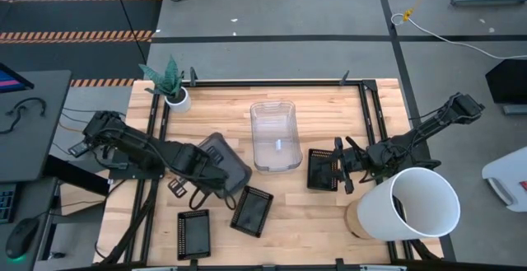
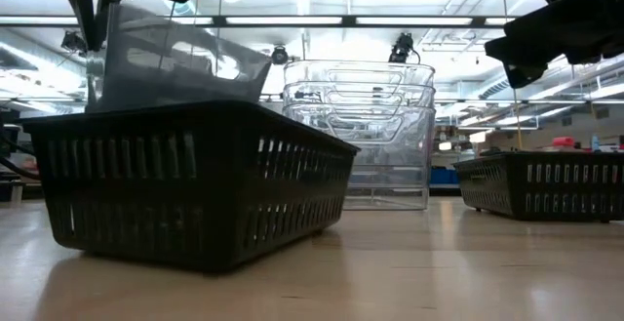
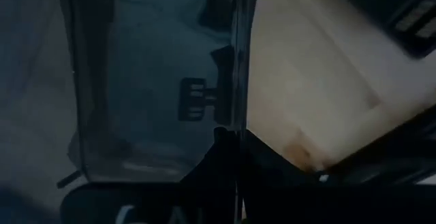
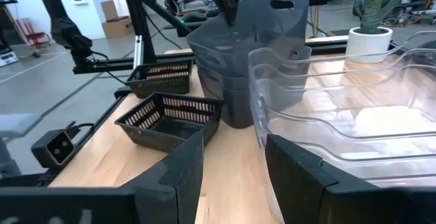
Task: Stack baskets by color
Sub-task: Stack the right black bin on the left black bins, then stack the left black basket on the middle black basket
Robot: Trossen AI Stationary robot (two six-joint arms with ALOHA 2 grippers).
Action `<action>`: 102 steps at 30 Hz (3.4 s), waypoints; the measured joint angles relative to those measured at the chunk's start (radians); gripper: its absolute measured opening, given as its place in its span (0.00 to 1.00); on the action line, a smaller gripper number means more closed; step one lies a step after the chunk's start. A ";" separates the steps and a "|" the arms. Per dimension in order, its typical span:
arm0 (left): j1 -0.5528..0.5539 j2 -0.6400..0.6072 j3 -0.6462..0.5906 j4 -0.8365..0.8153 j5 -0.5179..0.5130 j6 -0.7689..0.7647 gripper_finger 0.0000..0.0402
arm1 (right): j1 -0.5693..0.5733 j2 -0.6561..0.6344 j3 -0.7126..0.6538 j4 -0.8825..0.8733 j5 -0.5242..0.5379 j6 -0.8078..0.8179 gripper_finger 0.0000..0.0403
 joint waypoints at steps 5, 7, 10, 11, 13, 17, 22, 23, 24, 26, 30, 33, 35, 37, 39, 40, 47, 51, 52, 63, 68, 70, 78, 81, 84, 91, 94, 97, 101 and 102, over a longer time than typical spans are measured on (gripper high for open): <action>0.000 0.000 -0.001 0.055 0.046 -0.018 0.01 | 0.011 0.000 0.000 0.000 0.000 0.013 0.41; 0.002 0.000 -0.001 0.063 0.052 -0.035 0.01 | 0.015 0.000 0.000 0.000 0.000 0.013 0.41; 0.007 0.000 -0.001 0.071 0.053 -0.064 0.01 | 0.015 0.000 0.000 0.000 0.000 0.009 0.41; 0.010 0.000 -0.001 0.072 0.057 -0.075 0.01 | 0.015 0.000 0.000 0.000 0.000 0.004 0.41; 0.014 0.000 -0.004 0.079 0.068 -0.113 0.03 | 0.015 0.000 0.000 0.000 0.000 -0.003 0.41; 0.016 0.001 -0.054 0.095 0.092 -0.141 0.06 | 0.015 0.000 0.000 0.000 -0.001 -0.008 0.41; 0.015 0.002 -0.086 0.113 0.082 -0.227 0.08 | 0.014 0.000 0.000 0.000 0.000 -0.010 0.41; 0.016 0.002 -0.084 0.110 0.087 -0.242 0.10 | 0.014 0.000 0.000 0.000 0.000 -0.010 0.41; 0.016 0.002 -0.083 0.109 0.090 -0.253 0.12 | 0.014 0.000 0.000 0.000 0.000 -0.010 0.41; 0.016 0.001 -0.076 0.106 0.090 -0.290 0.17 | 0.014 0.000 0.000 0.000 -0.001 -0.010 0.41; 0.015 -0.007 -0.049 0.095 0.090 -0.381 0.31 | 0.014 0.000 0.000 -0.001 -0.001 -0.018 0.41; 0.015 -0.007 -0.005 0.058 0.066 -0.468 0.42 | 0.013 0.000 0.000 -0.001 -0.001 -0.036 0.41; 0.014 -0.007 0.037 0.038 0.059 -0.586 0.47 | 0.013 0.000 0.000 -0.001 -0.001 -0.050 0.41; 0.015 -0.007 0.076 0.040 0.056 -0.731 0.50 | 0.013 0.000 0.000 -0.001 -0.001 -0.060 0.41; 0.015 -0.007 0.111 0.055 0.056 -0.896 0.51 | 0.008 -0.001 0.000 -0.001 0.000 -0.071 0.41; 0.014 -0.007 0.128 0.075 0.056 -0.969 0.51 | 0.002 -0.001 0.000 -0.001 0.001 -0.076 0.41; -0.044 0.014 0.096 0.450 0.019 -1.108 0.43 | -0.045 -0.001 0.000 -0.001 -0.029 -0.110 0.41; -0.082 0.089 0.080 0.564 0.017 -1.087 0.39 | -0.069 -0.001 0.000 0.006 -0.057 -0.147 0.41; -0.089 0.109 0.080 0.585 0.022 -1.090 0.38 | -0.076 -0.001 0.000 0.015 -0.061 -0.162 0.41; -0.135 0.379 0.300 0.534 0.066 -1.007 0.34 | -0.197 -0.001 0.000 0.073 -0.163 -0.237 0.41; -0.149 0.481 0.491 0.340 0.146 -1.050 0.38 | -0.256 -0.001 0.000 0.076 -0.221 -0.243 0.41; -0.159 0.501 0.538 0.287 0.223 -1.125 0.39 | -0.271 -0.001 0.000 0.076 -0.248 -0.245 0.41; -0.229 0.508 0.565 0.121 0.291 -1.373 0.35 | -0.303 -0.001 0.000 0.075 -0.274 -0.253 0.41; -0.272 0.514 0.564 -0.029 0.252 -1.398 0.31 | -0.307 -0.001 0.000 0.080 -0.290 -0.253 0.41; -0.304 0.514 0.564 -0.071 0.225 -1.399 0.26 | -0.308 -0.001 0.000 0.083 -0.291 -0.250 0.41; -0.364 0.510 0.507 -0.076 0.198 -1.426 0.14 | -0.307 -0.001 0.000 0.082 -0.314 -0.233 0.41; -0.397 0.483 0.425 -0.062 0.195 -1.471 0.09 | -0.306 -0.001 0.000 0.082 -0.319 -0.220 0.41; -0.425 0.426 0.332 -0.013 0.195 -1.522 0.05 | -0.306 -0.001 0.000 0.082 -0.333 -0.215 0.41; -0.432 0.324 0.213 0.066 0.181 -1.595 0.02 | -0.306 0.000 0.000 0.082 -0.337 -0.198 0.41; -0.431 0.302 0.183 0.082 0.181 -1.619 0.02 | -0.306 0.000 0.000 0.082 -0.338 -0.193 0.41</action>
